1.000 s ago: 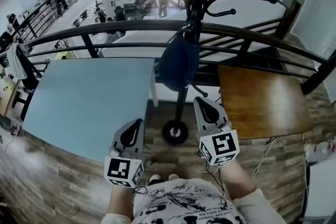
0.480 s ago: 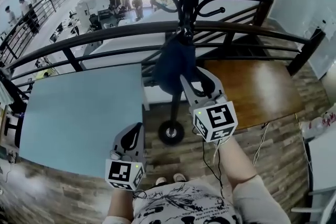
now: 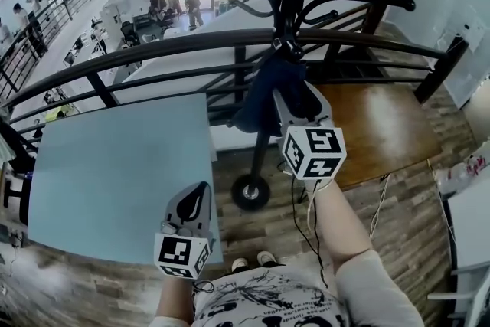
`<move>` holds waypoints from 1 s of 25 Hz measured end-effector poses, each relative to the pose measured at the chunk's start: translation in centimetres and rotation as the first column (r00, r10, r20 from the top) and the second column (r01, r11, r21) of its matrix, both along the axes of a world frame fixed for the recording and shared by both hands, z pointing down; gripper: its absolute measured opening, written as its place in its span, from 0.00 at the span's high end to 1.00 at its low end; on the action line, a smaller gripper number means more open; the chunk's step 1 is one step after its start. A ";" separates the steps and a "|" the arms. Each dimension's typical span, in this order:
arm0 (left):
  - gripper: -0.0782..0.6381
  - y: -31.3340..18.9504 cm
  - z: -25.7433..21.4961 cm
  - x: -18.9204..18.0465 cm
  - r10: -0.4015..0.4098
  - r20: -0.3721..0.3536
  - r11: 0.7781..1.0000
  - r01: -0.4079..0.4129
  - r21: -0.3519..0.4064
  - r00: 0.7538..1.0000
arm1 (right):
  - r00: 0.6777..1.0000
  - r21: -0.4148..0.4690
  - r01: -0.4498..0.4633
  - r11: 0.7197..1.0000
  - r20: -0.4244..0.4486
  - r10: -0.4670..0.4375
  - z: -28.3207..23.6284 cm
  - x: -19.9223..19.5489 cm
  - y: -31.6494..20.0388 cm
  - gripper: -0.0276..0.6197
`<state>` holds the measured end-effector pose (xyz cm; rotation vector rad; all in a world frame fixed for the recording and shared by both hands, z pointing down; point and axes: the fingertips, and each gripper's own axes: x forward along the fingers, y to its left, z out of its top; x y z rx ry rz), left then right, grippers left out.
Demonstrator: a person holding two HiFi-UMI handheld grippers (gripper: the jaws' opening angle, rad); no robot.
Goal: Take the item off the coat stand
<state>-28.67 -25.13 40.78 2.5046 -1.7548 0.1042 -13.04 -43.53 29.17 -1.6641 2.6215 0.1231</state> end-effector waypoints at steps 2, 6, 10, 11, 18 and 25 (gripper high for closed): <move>0.88 0.0 0.1 -0.1 0.014 0.001 1.000 -0.014 -0.005 1.000 | 0.999 -0.007 -0.050 0.999 -0.015 0.050 -0.1 0.5 -0.7 0.69; 0.88 0.0 0.2 -0.8 0.022 -0.004 1.000 -0.022 -0.009 1.000 | 0.997 0.018 -0.065 0.998 -0.042 0.066 -0.5 0.5 -0.1 0.88; 0.88 0.1 0.4 -0.9 0.033 -0.009 0.999 -0.033 -0.018 0.999 | 0.997 0.072 -0.045 0.996 -0.055 0.049 -1.0 0.0 1.2 0.93; 0.88 0.1 0.5 -0.9 0.040 -0.008 0.999 -0.040 -0.014 0.999 | 0.998 0.081 -0.037 0.996 -0.049 0.041 -1.2 0.0 1.6 0.93; 0.88 0.3 -0.7 -0.6 0.067 -0.006 0.998 -0.066 0.014 0.998 | 0.998 0.213 -0.021 0.977 -0.051 0.033 -4.9 0.3 5.4 0.95; 0.88 1.5 -1.1 0.0 0.116 -0.013 0.992 -0.115 0.044 0.993 | 0.995 0.310 -0.030 0.950 -0.078 0.057 -8.6 0.7 9.2 0.95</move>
